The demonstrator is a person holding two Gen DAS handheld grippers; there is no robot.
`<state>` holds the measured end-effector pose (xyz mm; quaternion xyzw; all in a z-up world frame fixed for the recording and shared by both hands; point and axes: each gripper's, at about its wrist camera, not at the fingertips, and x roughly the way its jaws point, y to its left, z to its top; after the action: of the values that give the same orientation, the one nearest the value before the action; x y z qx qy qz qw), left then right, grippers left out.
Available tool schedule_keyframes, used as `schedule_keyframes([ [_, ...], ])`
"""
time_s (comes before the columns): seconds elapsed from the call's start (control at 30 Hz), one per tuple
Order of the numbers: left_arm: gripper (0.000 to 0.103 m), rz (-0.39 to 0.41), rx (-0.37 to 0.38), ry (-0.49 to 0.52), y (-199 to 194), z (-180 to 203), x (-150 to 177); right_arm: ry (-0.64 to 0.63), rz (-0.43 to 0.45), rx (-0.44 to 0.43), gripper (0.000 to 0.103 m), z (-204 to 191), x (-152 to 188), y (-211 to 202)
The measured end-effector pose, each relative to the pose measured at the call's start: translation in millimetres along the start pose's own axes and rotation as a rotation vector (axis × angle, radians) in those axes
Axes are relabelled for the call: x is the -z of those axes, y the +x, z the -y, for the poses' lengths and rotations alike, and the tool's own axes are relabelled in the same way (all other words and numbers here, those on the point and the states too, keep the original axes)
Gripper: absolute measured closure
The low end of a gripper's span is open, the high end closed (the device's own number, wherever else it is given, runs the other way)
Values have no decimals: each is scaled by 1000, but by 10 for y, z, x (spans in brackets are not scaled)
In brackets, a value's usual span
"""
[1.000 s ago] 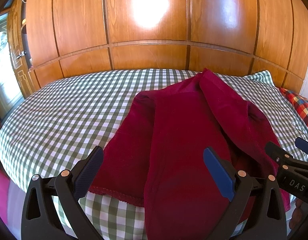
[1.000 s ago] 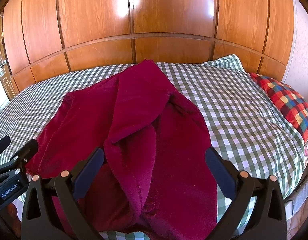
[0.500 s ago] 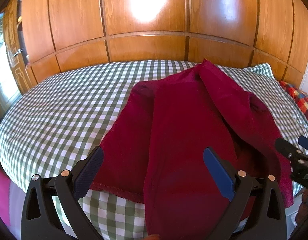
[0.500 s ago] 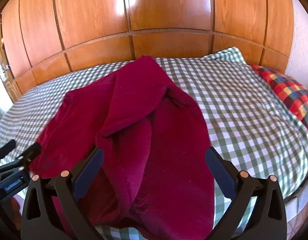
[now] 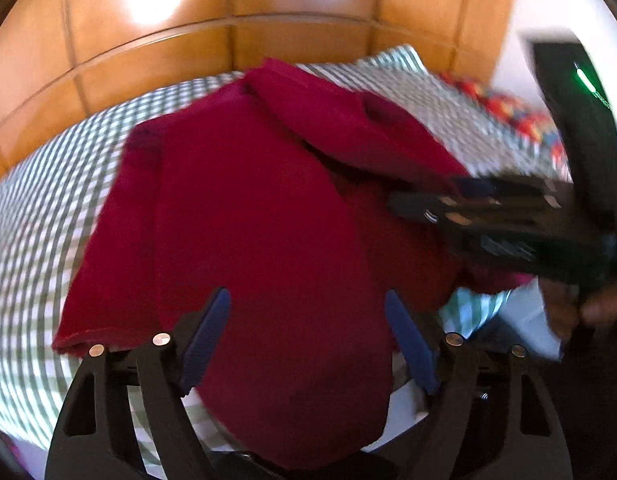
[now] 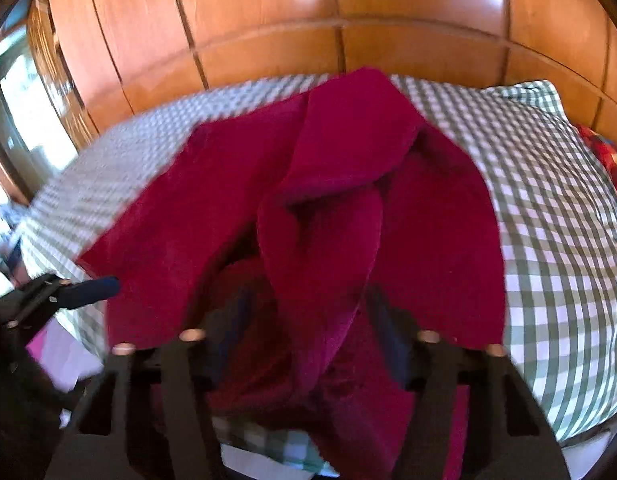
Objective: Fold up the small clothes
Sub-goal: 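Grasp the sweatshirt hem with the left gripper while the right gripper grasps the other hem corner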
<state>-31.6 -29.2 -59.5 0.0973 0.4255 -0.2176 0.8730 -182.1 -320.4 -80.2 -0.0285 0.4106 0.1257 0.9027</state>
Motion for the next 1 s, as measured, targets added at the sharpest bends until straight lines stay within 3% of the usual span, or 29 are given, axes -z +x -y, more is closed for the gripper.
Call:
schedule_keyframes([
  [0.1,90,-54,-25,25,143,24,53,-30,17,-30,95,50,-36,-96],
  [0.17,100,-41,-7,7,87,-66,35,-15,40,-67,95,183,-99,-230],
  [0.27,101,17,33,-45,-88,-271,-34,10,96,-39,96,484,-229,-466],
  [0.43,102,145,-16,-245,-485,-1044,-326,90,203,120,97,1242,-516,-816],
  [0.63,103,221,-284,-440,-720,-2222,-810,156,196,355,97,2127,-974,-620],
  [0.8,103,188,-519,-570,-623,-3130,-1247,247,120,524,97,2847,-1397,-222],
  [0.87,103,151,-626,-622,-544,-3457,-1357,277,84,554,97,3005,-1491,-79],
  [0.9,103,137,-640,-637,-523,-3557,-1358,293,70,561,97,3096,-1514,-35],
  [0.97,103,99,-710,-675,-429,-3754,-1363,328,45,533,92,3222,-1537,111],
  [1.0,101,88,-723,-685,-394,-3804,-1329,332,45,533,70,3225,-1525,122],
])
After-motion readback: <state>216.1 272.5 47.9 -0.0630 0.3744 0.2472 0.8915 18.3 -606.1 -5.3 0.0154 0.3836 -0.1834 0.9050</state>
